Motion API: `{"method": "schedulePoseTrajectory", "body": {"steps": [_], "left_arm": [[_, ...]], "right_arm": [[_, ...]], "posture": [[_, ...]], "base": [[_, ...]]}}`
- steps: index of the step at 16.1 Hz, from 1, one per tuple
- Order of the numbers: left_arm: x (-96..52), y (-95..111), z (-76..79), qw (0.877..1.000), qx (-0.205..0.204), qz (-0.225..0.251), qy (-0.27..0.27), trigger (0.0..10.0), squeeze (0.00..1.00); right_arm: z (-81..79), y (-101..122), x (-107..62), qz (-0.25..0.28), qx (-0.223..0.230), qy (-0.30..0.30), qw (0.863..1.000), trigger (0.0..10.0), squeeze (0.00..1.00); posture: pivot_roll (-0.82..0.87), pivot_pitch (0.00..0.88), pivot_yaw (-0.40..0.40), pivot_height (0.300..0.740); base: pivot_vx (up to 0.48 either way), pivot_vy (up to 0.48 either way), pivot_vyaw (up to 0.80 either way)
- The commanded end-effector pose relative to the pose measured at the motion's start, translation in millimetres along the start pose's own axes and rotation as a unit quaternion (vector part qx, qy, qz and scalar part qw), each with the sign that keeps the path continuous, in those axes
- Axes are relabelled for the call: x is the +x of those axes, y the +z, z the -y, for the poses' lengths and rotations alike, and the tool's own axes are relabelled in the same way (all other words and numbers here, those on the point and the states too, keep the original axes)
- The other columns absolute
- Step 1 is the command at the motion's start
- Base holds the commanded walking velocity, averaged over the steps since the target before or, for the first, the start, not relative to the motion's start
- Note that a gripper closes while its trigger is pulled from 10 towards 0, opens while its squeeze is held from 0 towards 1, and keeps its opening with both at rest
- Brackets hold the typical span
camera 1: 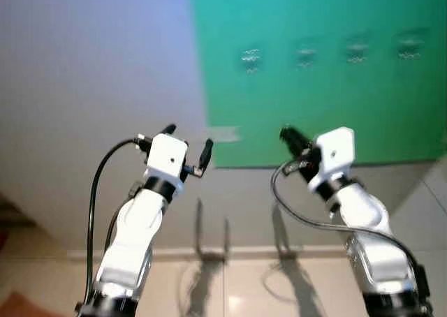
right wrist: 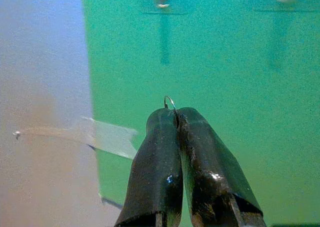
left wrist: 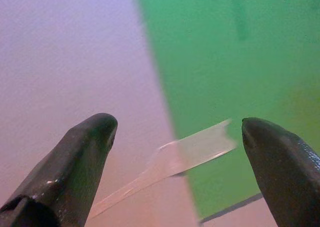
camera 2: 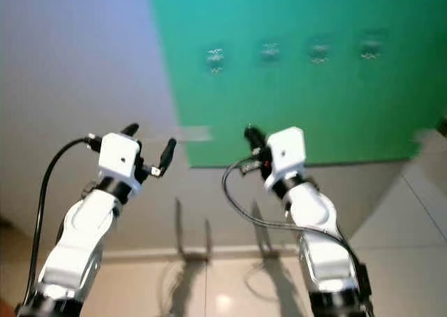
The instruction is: Hang keys on a hook
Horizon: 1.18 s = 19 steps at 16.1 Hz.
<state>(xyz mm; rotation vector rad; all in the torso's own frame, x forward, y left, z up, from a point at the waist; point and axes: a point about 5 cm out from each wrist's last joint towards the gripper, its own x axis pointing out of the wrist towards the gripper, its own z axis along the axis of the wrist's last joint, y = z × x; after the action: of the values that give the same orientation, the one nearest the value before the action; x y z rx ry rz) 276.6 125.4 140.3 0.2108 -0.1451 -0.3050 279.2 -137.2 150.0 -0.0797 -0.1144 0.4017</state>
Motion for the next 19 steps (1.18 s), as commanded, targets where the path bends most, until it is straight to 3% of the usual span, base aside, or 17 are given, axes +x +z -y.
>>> {"method": "schedulePoseTrajectory", "body": {"steps": [1, 6, 10, 13, 19], "left_arm": [[-1.1, -3.2, -5.5, 1.0, 0.004, -0.009, 0.01, 10.0, 0.0], [-2.3, -3.0, -6.7, 1.0, 0.006, -0.009, 0.012, 10.0, 0.0], [-1.1, -2.1, -9.6, 1.0, -0.008, -0.01, 0.017, 10.0, 0.0], [0.3, -0.4, -10.5, 1.0, -0.002, -0.006, 0.023, 10.0, 0.0], [2.1, 1.1, -11.1, 0.999, 0.002, -0.004, 0.034, 10.0, 0.0]], "right_arm": [[-3.2, 10.2, 4.9, 0.022, 0.014, 0.021, 0.999, 10.0, 0.0], [13.6, 24.2, 8.2, 0.051, 0.033, 0.008, 0.998, 10.0, 0.0], [7.6, 26.2, 4.8, 0.058, 0.037, 0.055, 0.996, 10.0, 0.0], [5.9, 27.4, 4.3, 0.063, 0.044, 0.052, 0.996, 10.0, 0.0], [-3.3, 34.9, 8.5, 0.079, 0.051, 0.058, 0.994, 10.0, 0.0]], "posture": [[-0.05, 0.0, 0.062, 0.74], [-0.03, 0.0, 0.058, 0.74], [-0.03, 0.0, 0.065, 0.74], [-0.03, 0.0, 0.062, 0.74], [-0.03, 0.0, 0.056, 0.74]], "base": [[0.296, 0.0, 0.0], [0.295, 0.0, 0.0], [0.137, 0.0, 0.0], [0.0, 0.0, 0.0], [0.0, -0.404, 0.8]]}}
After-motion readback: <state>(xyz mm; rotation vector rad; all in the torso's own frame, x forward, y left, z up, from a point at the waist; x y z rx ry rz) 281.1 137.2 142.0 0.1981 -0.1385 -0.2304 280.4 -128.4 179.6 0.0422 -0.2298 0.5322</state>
